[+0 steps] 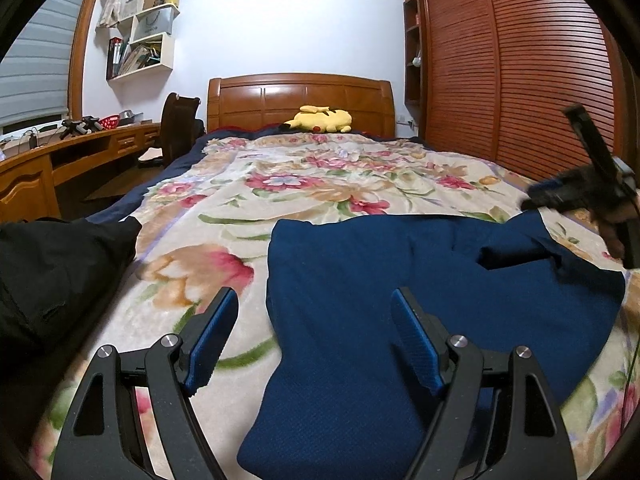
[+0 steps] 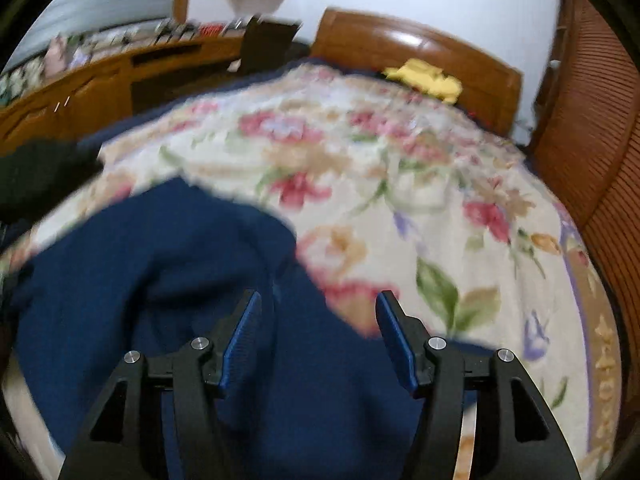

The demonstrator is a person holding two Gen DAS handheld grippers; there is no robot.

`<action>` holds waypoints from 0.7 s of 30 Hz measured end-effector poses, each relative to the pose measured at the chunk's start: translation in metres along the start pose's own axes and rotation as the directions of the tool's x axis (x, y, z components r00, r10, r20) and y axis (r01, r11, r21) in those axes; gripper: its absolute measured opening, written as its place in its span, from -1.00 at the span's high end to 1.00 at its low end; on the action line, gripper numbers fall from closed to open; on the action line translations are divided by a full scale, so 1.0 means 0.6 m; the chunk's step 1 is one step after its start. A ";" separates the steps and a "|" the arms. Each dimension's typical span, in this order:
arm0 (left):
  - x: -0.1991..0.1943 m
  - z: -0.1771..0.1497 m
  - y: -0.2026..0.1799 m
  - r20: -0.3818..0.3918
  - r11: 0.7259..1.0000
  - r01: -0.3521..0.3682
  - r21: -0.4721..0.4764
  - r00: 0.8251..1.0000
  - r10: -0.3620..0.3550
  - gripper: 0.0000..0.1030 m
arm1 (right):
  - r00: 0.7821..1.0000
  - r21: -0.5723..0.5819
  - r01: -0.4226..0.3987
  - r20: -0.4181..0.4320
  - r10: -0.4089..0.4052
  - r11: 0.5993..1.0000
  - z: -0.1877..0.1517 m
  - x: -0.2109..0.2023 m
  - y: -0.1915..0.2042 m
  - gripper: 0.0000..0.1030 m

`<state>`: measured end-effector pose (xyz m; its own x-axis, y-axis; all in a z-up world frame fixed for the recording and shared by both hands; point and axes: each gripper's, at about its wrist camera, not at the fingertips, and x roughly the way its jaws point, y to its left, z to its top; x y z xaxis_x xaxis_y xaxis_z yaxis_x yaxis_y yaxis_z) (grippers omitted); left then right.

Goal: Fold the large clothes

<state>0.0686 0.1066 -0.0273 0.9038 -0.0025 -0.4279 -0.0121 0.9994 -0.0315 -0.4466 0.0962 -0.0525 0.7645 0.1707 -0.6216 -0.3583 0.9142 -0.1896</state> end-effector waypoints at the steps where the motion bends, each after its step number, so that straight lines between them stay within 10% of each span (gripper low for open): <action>1: 0.000 0.003 0.001 -0.007 1.000 0.008 0.001 1.000 -0.008 -0.54 | 1.000 -0.012 -0.005 -0.015 0.005 1.000 -0.015 -0.004 -0.001 -0.19; 13: -0.015 0.027 -0.044 -0.083 0.995 0.096 0.032 0.992 -0.093 -0.54 | 0.991 -0.204 -0.042 -0.135 0.014 0.978 -0.098 -0.009 0.017 -0.19; 17: -0.025 0.029 -0.063 -0.078 0.992 0.119 0.038 0.990 -0.116 -0.54 | 0.987 -0.222 0.021 -0.150 -0.056 0.975 -0.046 0.036 0.018 0.88; 21: -0.029 0.029 -0.067 -0.092 0.993 0.110 0.047 0.990 -0.105 -0.54 | 0.988 -0.174 0.121 -0.072 -0.135 0.977 0.031 0.080 0.010 0.93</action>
<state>0.0611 0.0670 -0.0029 0.8568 -0.1106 -0.5036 0.1075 0.9936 -0.0354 -0.4021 0.1166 -0.0694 0.7655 0.0184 -0.6432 -0.3508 0.8499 -0.3931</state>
